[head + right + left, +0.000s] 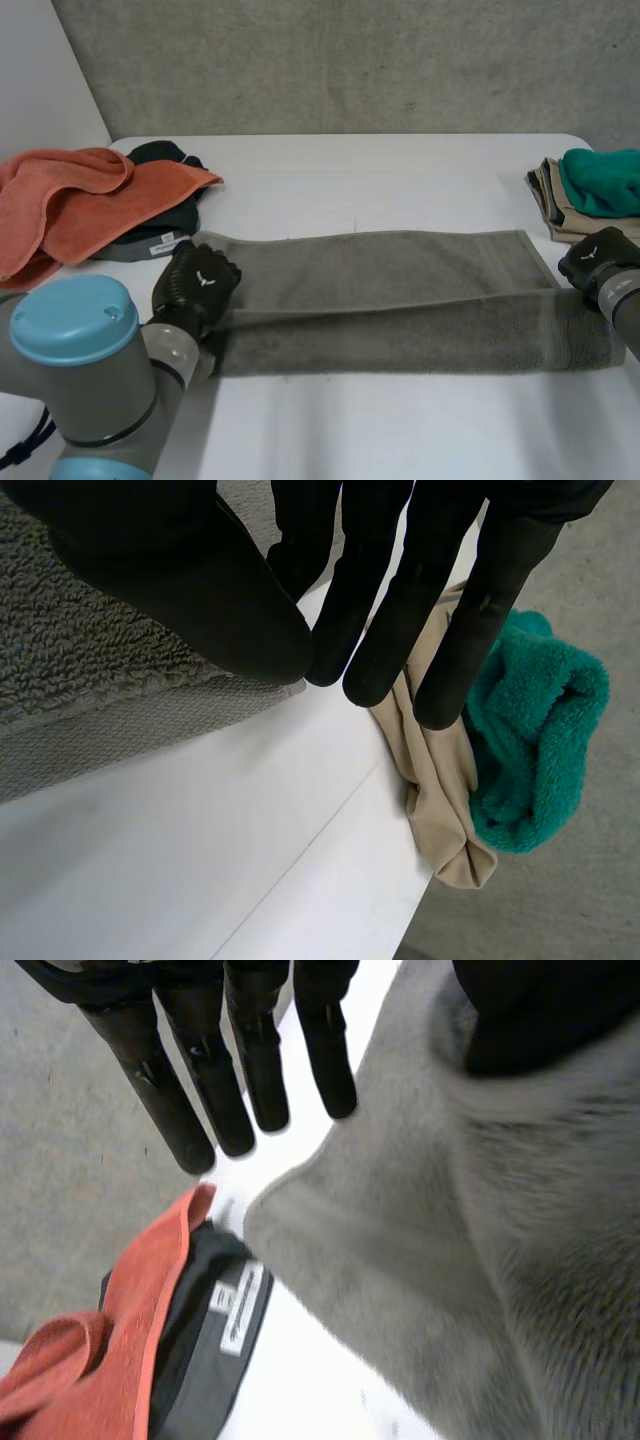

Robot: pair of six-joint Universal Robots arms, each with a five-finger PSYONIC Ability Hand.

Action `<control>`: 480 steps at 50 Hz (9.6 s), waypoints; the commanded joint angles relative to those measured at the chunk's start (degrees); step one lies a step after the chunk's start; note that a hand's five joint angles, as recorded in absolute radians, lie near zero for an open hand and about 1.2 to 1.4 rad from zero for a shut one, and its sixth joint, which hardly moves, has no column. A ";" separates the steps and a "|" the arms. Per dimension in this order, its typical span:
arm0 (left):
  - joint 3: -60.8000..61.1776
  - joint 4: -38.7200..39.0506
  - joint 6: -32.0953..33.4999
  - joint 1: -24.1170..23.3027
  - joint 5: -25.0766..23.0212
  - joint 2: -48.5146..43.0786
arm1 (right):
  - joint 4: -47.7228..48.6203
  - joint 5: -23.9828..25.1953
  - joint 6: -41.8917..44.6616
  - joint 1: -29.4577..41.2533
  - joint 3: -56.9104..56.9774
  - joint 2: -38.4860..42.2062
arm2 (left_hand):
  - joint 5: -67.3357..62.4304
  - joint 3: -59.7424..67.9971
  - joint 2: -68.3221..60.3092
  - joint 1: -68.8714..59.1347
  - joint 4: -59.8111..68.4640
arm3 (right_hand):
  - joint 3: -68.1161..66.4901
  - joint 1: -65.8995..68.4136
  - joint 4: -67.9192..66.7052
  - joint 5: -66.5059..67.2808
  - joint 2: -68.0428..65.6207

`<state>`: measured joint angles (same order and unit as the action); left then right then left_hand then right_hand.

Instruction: Fold the laundry.

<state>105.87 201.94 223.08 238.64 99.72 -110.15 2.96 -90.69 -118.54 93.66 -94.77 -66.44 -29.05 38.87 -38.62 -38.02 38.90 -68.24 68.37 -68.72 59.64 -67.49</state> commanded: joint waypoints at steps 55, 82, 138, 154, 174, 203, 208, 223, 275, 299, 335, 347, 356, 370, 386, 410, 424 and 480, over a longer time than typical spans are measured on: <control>2.59 -23.27 5.96 8.42 -4.10 28.07 | -24.23 12.03 1.64 -5.42 1.43 -26.22 | -40.95 41.13 -41.38 -41.98 41.10 | -11.76 11.63 -11.28 10.36 -12.51; -62.18 3.18 2.63 8.60 -2.17 -13.08 | 22.30 -1.32 -17.76 3.11 44.15 7.03 | -40.95 41.13 -41.38 -41.98 41.10 | -11.76 11.63 -11.28 10.36 -12.51; 12.61 -28.36 6.66 4.46 -0.14 21.55 | -26.61 12.21 14.13 -18.51 -10.96 -20.49 | -40.95 41.13 -41.38 -41.98 41.10 | -11.76 11.63 -11.28 10.36 -12.51; -8.03 -9.72 2.89 5.35 0.73 -1.02 | 0.29 6.59 0.15 -3.49 1.77 -0.46 | -40.95 41.13 -41.38 -41.98 41.10 | -11.76 11.63 -11.28 10.36 -12.51; -28.87 -8.32 2.71 1.31 9.97 -16.94 | 10.93 -3.42 -0.90 4.42 20.60 18.19 | 25.81 -25.64 25.38 24.79 -25.66 | 58.24 -58.37 58.72 -59.64 57.49; -4.36 3.46 -7.74 -2.65 9.88 3.36 | -0.94 26.97 -17.25 -17.19 -8.32 -6.43 | 29.05 -28.87 28.62 28.02 -28.90 | 45.20 -45.34 45.69 -46.61 44.45; -3.65 4.26 -10.39 -2.56 9.79 3.45 | -0.50 28.73 -16.37 -19.92 -9.64 -5.72 | 29.05 -28.87 28.62 28.02 -28.90 | 42.86 -42.99 43.34 -44.26 42.11; -3.04 4.26 -10.83 -2.56 7.94 3.53 | 5.21 23.30 -15.41 -26.33 -7.09 0.35 | 29.05 -28.87 28.62 28.02 -28.90 | -11.76 11.63 -11.28 10.36 -12.51; -2.68 4.52 -10.83 -5.90 7.85 10.04 | 16.13 17.48 -34.55 25.35 -13.07 -13.27 | 29.05 -28.87 28.62 28.02 -28.90 | 58.24 -58.37 58.72 -59.64 57.49; -5.68 5.05 -10.92 -13.55 6.71 4.15 | 6.53 14.77 -19.18 1.78 -18.27 -7.65 | 29.05 -28.87 28.62 28.02 -28.90 | -11.76 11.63 -11.28 10.36 -12.51; -9.45 3.29 -29.98 -12.14 -0.75 8.38 | 12.43 10.54 -63.04 21.05 -5.69 -15.83 | 27.65 -27.48 27.23 26.63 -27.51 | 58.24 -58.37 58.72 -59.64 57.49; -24.47 -7.77 -34.73 -16.45 -1.73 -10.87 | 1.88 12.03 -62.87 17.61 -2.00 -7.84 | 25.64 -25.47 25.21 24.62 -25.50 | 58.24 -58.37 58.72 -59.64 57.49; -26.95 -14.99 -34.38 -16.54 11.36 -16.86 | -1.20 13.88 -62.16 18.39 2.83 1.03 | 26.64 -26.47 26.22 25.62 -26.50 | 58.24 -58.37 58.72 -59.64 57.49; -17.89 -15.43 -32.71 -20.23 16.20 -10.35 | -2.43 13.70 -50.83 24.64 6.44 8.60 | 26.14 -25.97 25.71 25.12 -26.00 | 58.24 -58.37 58.72 -59.64 57.49; -20.79 -15.08 -30.25 -18.74 14.19 -4.21 | -1.29 11.68 -45.12 24.29 2.15 -3.77 | 26.64 -26.47 26.22 25.62 -26.50 | 58.24 -58.37 58.72 -59.64 57.49; -21.23 -14.73 -31.31 -9.60 -16.67 1.16 | 26.30 8.34 -37.82 33.95 -22.65 -3.44 | 26.31 -26.14 25.88 25.29 -26.16 | 58.24 -58.37 58.72 -59.64 57.49; -20.97 -14.55 -31.39 -9.68 -16.75 0.99 | 30.35 7.29 -33.69 33.96 -19.49 2.72 | 26.48 -26.30 26.05 25.45 -26.33 | 58.24 -58.37 58.72 -59.64 57.49; -30.98 -14.20 -32.62 -9.86 -17.46 3.71 | 30.62 21.08 -44.39 8.57 18.12 4.91 | 27.49 -27.31 27.06 26.46 -27.34 | -11.76 11.63 -11.28 10.36 -12.51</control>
<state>78.88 187.89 190.79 229.76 82.27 -106.46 32.93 -71.10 -155.30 109.33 -86.86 -61.70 -2.81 11.92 -11.60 -10.97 11.75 -64.33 58.67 -68.47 51.97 -65.12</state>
